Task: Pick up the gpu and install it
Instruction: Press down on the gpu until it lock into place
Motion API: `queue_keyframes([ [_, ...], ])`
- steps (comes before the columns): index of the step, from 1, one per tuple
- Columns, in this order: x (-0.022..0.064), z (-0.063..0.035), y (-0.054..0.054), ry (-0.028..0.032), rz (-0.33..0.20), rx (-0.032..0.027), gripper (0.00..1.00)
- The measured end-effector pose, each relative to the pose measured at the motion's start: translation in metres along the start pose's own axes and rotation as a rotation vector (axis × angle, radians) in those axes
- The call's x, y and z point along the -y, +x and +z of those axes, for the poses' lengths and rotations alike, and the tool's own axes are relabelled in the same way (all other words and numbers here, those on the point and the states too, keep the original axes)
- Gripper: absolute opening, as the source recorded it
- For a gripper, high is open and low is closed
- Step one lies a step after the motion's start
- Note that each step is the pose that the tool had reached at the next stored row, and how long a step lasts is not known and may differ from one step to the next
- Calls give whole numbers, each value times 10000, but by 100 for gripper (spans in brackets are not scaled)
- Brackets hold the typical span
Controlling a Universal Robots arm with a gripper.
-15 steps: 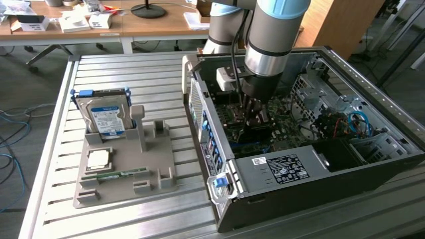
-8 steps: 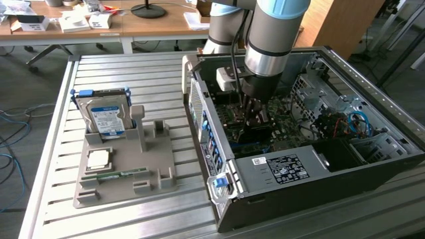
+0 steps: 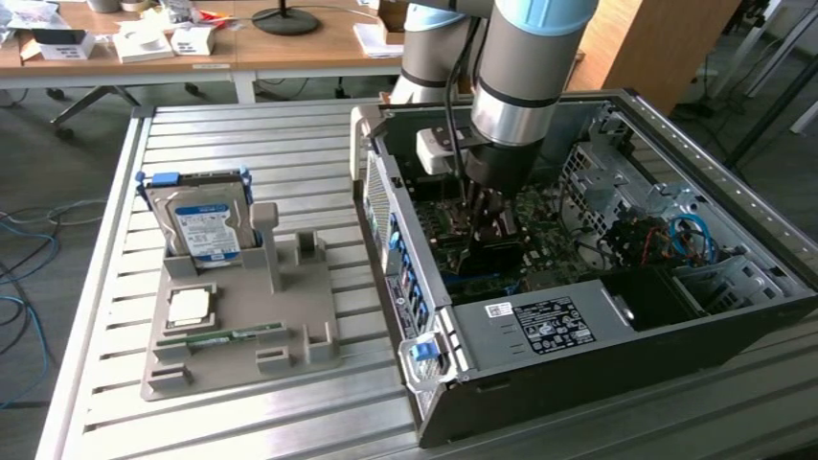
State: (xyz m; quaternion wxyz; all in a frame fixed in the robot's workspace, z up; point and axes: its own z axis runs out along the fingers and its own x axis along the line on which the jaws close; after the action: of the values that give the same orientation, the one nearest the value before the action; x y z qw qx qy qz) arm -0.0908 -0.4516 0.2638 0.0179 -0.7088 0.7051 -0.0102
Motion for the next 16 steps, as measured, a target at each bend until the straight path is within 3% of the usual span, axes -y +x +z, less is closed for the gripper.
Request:
queue_keyframes([
  [16,14,-327,-2,-10,0,-9,11],
])
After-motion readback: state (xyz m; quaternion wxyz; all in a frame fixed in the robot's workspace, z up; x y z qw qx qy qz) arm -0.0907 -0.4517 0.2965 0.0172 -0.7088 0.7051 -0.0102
